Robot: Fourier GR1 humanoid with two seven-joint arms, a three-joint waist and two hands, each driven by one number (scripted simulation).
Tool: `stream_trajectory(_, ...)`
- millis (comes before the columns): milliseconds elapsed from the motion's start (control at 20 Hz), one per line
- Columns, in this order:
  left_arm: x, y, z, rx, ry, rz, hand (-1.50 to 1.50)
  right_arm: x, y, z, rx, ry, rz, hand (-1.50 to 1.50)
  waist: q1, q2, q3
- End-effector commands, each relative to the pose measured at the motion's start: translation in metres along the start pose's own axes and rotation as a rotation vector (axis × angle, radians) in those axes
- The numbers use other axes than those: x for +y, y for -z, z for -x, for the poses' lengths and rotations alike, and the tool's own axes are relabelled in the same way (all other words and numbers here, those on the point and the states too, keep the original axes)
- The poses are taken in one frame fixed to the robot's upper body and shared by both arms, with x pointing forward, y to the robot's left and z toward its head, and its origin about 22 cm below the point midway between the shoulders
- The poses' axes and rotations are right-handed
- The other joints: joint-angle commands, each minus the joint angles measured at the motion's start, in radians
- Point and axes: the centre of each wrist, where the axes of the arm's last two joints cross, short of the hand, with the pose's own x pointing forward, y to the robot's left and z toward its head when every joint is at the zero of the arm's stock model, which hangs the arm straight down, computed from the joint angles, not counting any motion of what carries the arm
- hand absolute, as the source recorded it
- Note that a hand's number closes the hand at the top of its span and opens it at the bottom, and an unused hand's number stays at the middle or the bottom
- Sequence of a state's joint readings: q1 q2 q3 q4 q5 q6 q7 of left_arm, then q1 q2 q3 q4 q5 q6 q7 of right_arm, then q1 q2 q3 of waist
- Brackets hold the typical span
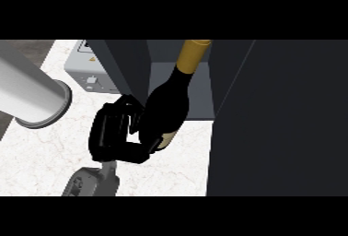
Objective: Pick up the wine, place it into the cabinet and close the cabinet
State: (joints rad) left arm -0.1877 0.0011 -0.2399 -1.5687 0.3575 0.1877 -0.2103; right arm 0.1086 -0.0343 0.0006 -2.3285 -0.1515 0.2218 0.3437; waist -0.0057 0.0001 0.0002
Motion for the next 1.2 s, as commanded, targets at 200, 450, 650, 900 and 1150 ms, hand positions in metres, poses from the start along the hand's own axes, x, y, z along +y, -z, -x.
stream_trajectory(200,-0.036,0.037,0.016,-0.004,0.126,0.017,1.5,-0.003,0.011,0.004,-0.012,0.01,0.0,-1.5,-0.001,0.001,0.0)
stream_trajectory(450,-0.045,0.032,0.039,0.041,0.178,0.011,1.5,0.01,-0.007,0.011,-0.017,-0.001,0.012,-1.5,-0.004,0.0,0.0)
stream_trajectory(650,-0.047,0.031,0.046,0.065,0.165,-0.01,1.5,-0.003,-0.006,0.005,-0.006,-0.005,0.005,-1.5,-0.002,0.0,0.0)
stream_trajectory(900,-0.03,0.045,0.074,0.071,0.177,-0.041,1.5,-0.002,0.019,0.009,-0.007,-0.004,0.0,-1.5,-0.005,0.002,-0.001)
stream_trajectory(1150,-0.026,0.019,0.093,0.103,0.201,-0.075,1.5,-0.004,-0.001,0.008,-0.001,-0.004,0.004,-1.5,-0.007,0.001,0.0)
